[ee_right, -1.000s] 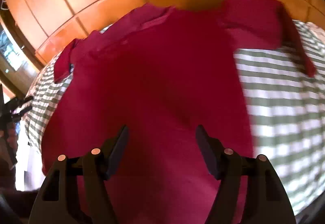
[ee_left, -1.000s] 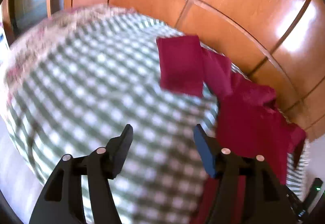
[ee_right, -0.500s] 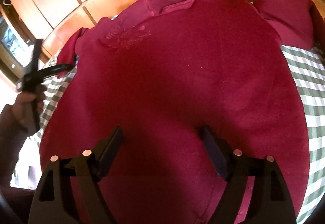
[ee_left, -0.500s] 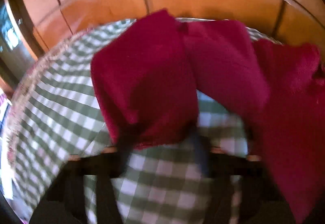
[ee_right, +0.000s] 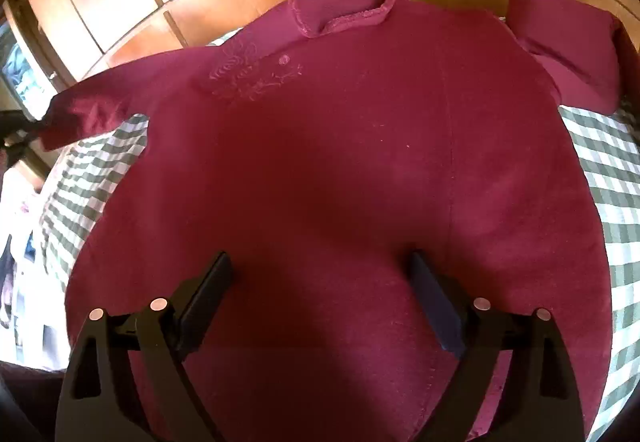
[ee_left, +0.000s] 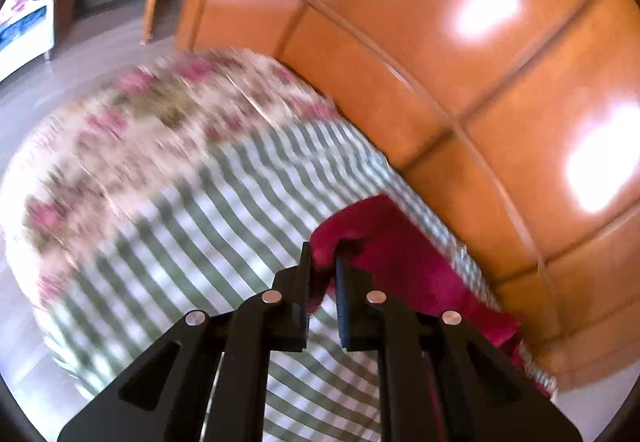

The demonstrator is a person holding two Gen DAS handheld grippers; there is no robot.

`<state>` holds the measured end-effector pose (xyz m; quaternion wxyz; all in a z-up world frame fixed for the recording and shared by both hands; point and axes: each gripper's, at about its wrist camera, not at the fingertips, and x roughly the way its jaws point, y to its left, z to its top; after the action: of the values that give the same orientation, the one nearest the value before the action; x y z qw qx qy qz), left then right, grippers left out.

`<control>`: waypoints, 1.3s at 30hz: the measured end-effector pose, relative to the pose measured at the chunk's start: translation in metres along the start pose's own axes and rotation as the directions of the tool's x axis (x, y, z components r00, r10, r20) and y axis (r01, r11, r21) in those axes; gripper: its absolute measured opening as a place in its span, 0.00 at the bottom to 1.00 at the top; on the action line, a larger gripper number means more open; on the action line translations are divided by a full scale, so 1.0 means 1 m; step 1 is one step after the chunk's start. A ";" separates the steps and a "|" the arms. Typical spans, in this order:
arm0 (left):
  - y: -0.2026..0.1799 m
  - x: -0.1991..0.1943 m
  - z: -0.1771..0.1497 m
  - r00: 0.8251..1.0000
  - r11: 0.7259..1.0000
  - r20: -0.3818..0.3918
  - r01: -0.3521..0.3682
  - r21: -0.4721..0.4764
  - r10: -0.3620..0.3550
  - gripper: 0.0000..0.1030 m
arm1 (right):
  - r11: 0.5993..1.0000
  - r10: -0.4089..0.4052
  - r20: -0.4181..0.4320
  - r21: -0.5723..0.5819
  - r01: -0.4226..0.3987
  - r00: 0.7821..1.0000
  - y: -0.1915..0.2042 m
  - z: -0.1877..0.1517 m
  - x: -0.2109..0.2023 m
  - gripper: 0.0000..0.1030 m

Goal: Fold small clothes

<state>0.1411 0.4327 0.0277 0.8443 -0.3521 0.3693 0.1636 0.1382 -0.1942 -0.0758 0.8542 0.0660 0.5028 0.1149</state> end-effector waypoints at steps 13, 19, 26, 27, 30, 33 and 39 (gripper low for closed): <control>0.054 0.066 0.020 0.959 0.961 -0.099 -0.271 -0.049 0.265 0.29 | 0.999 -0.049 -0.004 -0.007 0.049 0.999 0.003 -0.002 -0.001 0.87; 0.091 0.054 0.008 0.945 0.938 -0.061 -0.328 -0.113 0.323 0.59 | 0.996 -0.087 -0.002 -0.033 0.086 0.996 0.008 -0.005 0.000 0.87; 0.098 0.045 -0.026 0.973 0.972 -0.016 -0.231 -0.049 0.230 0.55 | 0.992 -0.117 0.004 -0.049 0.117 0.993 0.015 -0.006 0.005 0.92; 0.095 0.052 -0.030 0.972 0.972 -0.029 -0.234 -0.038 0.233 0.55 | 0.991 -0.124 0.004 -0.053 0.124 0.992 0.016 -0.006 0.006 0.92; 0.087 0.088 -0.046 0.966 0.971 -0.105 -0.240 -0.016 0.237 0.55 | 0.991 -0.122 0.001 -0.057 0.121 0.993 0.015 -0.007 0.005 0.92; 0.087 0.113 -0.054 0.925 0.932 -0.123 -0.362 0.002 0.359 0.55 | 0.992 -0.109 -0.019 -0.066 0.107 0.994 0.012 -0.006 0.001 0.92; 0.048 0.094 -0.060 0.921 0.922 -0.039 -0.387 0.034 0.388 0.50 | 0.990 -0.060 0.013 0.132 0.058 0.998 -0.049 0.003 -0.044 0.69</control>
<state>0.1478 0.4250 -0.0935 0.7912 -0.2649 0.4525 0.3147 0.1266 -0.2530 -0.0484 0.8553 0.1083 0.5036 0.0556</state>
